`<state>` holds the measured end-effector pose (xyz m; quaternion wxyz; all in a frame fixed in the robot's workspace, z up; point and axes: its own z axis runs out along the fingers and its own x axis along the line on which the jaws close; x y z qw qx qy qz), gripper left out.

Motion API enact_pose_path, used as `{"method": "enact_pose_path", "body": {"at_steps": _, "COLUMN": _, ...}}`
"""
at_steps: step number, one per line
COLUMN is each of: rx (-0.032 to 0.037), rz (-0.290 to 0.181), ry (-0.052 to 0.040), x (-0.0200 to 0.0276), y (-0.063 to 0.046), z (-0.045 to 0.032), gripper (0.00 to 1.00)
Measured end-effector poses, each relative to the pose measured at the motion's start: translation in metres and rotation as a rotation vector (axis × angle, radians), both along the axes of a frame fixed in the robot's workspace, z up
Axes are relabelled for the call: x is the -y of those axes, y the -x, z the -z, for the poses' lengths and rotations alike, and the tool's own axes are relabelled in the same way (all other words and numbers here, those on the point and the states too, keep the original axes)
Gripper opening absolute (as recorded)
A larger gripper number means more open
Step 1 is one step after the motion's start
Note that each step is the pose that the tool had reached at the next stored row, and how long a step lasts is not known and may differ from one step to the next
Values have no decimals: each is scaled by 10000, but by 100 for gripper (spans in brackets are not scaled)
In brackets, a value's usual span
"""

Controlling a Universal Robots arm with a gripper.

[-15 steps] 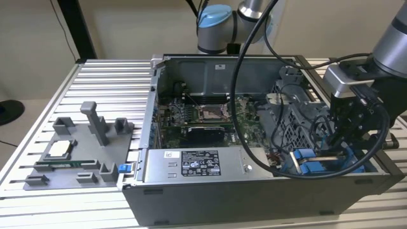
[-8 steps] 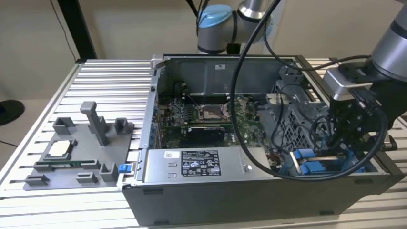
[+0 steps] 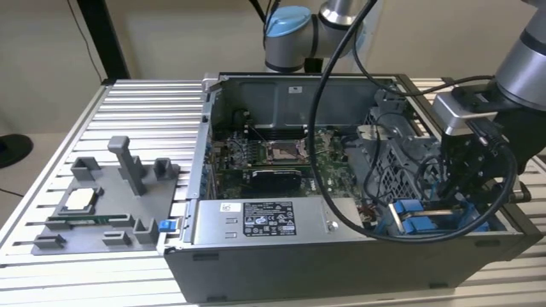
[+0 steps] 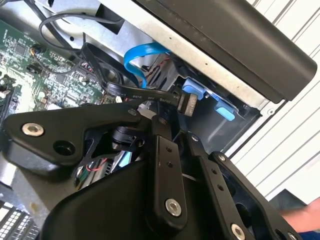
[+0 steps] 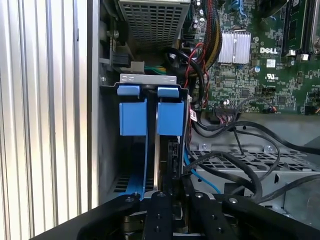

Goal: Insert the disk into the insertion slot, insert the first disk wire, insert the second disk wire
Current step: 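Insert the first disk wire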

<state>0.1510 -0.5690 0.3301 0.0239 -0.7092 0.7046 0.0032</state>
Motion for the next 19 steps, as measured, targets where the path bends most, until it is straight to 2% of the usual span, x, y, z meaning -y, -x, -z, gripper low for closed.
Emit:
{"method": "enact_pose_path", "body": {"at_steps": 2, "rx": -10, "rz": 1, "ry": -5, "x": 0, "y": 0, "z": 27, "gripper": 0}}
{"method": "enact_pose_path", "body": {"at_steps": 9, "rx": -30, "rz": 1, "ry": -25, "x": 0, "y": 1, "z": 35, "gripper": 0}}
{"method": "enact_pose_path", "body": {"at_steps": 12, "rx": -46, "rz": 1, "ry": -15, "x": -1, "y": 2, "z": -54, "gripper": 0}}
{"method": "enact_pose_path", "body": {"at_steps": 19, "rx": -56, "rz": 0, "ry": -12, "x": 0, "y": 18, "z": -353, "gripper": 0}}
